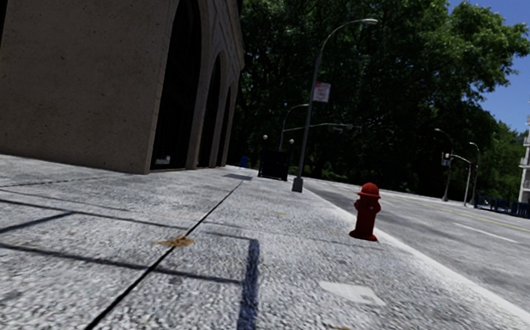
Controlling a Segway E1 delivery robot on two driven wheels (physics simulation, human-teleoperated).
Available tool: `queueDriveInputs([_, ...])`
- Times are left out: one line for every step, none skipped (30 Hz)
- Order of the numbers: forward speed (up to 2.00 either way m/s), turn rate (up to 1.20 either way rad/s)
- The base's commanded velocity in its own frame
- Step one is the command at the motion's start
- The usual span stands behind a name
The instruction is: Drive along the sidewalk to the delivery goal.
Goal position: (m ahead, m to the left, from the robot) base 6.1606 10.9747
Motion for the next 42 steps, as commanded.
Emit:
queueDriveInputs([2.0,0.29])
queueDriveInputs([2.0,0.42])
queueDriveInputs([2.0,0.48])
queueDriveInputs([2.0,0.49])
queueDriveInputs([2.0,0.49])
queueDriveInputs([2.0,0.49])
queueDriveInputs([2.0,0.49])
queueDriveInputs([2.0,0.49])
queueDriveInputs([2.0,0.49])
queueDriveInputs([2.0,0.49])
queueDriveInputs([2.0,0.49])
queueDriveInputs([2.0,0.49])
queueDriveInputs([2.0,0.49])
queueDriveInputs([2.0,0.49])
queueDriveInputs([2.0,0.49])
queueDriveInputs([2.0,0.49])
queueDriveInputs([2.0,0.49])
queueDriveInputs([2.0,0.49])
queueDriveInputs([2.0,0.47])
queueDriveInputs([2.0,0.43])
queueDriveInputs([2.0,0.43])
queueDriveInputs([2.0,0.42])
queueDriveInputs([2.0,0.41])
queueDriveInputs([2.0,0.41])
queueDriveInputs([2.0,0.41])
queueDriveInputs([2.0,0.41])
queueDriveInputs([2.0,0.41])
queueDriveInputs([2.0,0.41])
queueDriveInputs([2.0,0.41])
queueDriveInputs([2.0,0.41])
queueDriveInputs([2.0,0.41])
queueDriveInputs([2.0,0.41])
queueDriveInputs([2.0,0.41])
queueDriveInputs([2.0,0.41])
queueDriveInputs([2.0,0.41])
queueDriveInputs([2.0,0.41])
queueDriveInputs([2.0,0.41])
queueDriveInputs([2.0,0.41])
queueDriveInputs([2.0,0.41])
queueDriveInputs([2.0,0.41])
queueDriveInputs([2.0,0.41])
queueDriveInputs([2.0,0.41])
